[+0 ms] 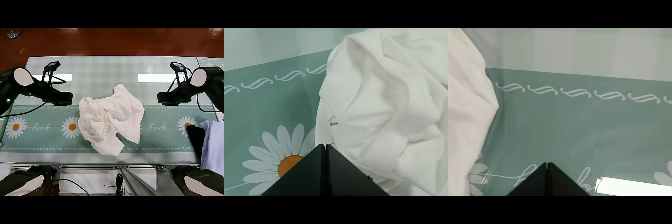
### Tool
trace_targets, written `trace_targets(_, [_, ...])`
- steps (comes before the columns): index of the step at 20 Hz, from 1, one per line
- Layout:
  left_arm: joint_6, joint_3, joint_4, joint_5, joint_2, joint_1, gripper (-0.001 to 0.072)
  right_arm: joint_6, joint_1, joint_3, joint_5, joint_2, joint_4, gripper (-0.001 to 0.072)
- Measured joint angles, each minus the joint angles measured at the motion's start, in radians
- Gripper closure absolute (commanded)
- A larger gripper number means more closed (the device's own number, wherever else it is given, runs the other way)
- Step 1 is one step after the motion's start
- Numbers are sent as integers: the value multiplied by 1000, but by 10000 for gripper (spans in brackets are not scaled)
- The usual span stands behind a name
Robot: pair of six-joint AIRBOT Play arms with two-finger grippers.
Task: Fold the shirts.
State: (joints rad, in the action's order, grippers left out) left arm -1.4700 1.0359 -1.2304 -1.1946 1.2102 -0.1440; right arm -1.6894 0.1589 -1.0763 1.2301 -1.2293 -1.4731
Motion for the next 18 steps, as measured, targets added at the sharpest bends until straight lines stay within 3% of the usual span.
trace_targets(18, [0,0,2,25,0,0,677,1,0,0,-6,0,2,692])
